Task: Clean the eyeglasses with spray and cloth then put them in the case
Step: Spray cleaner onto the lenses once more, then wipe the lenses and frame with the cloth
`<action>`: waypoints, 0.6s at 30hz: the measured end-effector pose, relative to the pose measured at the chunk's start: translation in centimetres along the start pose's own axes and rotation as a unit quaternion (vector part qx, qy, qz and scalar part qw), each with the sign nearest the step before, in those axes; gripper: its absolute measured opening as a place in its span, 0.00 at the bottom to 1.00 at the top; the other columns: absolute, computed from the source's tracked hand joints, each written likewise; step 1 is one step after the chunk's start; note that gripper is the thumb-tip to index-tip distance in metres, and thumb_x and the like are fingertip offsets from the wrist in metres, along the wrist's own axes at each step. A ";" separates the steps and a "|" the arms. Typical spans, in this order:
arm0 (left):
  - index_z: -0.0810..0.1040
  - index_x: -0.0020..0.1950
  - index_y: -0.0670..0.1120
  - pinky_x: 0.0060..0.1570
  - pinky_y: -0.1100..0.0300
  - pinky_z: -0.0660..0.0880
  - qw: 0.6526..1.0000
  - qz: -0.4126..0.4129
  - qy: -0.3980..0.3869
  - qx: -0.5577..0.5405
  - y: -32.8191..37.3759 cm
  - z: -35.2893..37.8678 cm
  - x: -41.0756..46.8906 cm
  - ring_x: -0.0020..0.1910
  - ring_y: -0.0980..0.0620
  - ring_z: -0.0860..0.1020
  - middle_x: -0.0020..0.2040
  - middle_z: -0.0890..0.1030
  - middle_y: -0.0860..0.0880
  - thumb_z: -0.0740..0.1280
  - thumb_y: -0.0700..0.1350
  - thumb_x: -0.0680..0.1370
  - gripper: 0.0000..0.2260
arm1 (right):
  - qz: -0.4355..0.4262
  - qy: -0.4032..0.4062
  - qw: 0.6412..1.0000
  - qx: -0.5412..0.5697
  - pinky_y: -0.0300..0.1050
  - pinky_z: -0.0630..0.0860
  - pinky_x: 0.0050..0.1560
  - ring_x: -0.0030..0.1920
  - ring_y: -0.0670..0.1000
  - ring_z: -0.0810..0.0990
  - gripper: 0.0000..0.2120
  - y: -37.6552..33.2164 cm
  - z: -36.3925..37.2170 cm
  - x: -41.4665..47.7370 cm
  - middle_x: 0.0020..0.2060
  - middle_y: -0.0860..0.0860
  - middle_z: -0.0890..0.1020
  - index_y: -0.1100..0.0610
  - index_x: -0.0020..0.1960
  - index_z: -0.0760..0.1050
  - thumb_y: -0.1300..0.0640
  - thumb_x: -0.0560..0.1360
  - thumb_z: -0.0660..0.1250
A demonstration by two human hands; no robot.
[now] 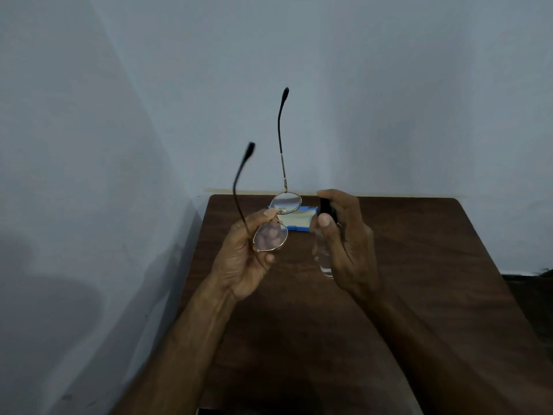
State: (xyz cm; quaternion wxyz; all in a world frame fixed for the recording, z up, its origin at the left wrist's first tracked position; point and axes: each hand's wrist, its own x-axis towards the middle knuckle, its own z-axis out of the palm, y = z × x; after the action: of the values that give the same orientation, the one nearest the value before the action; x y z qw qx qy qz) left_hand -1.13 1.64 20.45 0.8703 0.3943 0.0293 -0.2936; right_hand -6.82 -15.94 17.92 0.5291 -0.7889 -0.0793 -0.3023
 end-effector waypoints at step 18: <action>0.86 0.49 0.41 0.28 0.64 0.78 0.956 0.128 0.142 0.224 -7.0 -1.6 2.4 0.32 0.58 0.80 0.37 0.86 0.51 0.72 0.41 0.81 0.05 | 0.362 0.011 0.912 -0.194 0.21 0.68 0.44 0.50 0.47 0.81 0.08 13.5 -5.4 -16.9 0.51 0.49 0.82 0.52 0.63 0.74 0.55 0.84 0.65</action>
State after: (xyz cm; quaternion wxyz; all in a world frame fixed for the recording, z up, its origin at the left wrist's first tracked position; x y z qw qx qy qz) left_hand -2.57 -1.99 13.99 0.7769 0.6172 0.0354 -0.1194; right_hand -16.55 -23.17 -0.80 0.4401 -0.8470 0.2780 -0.1083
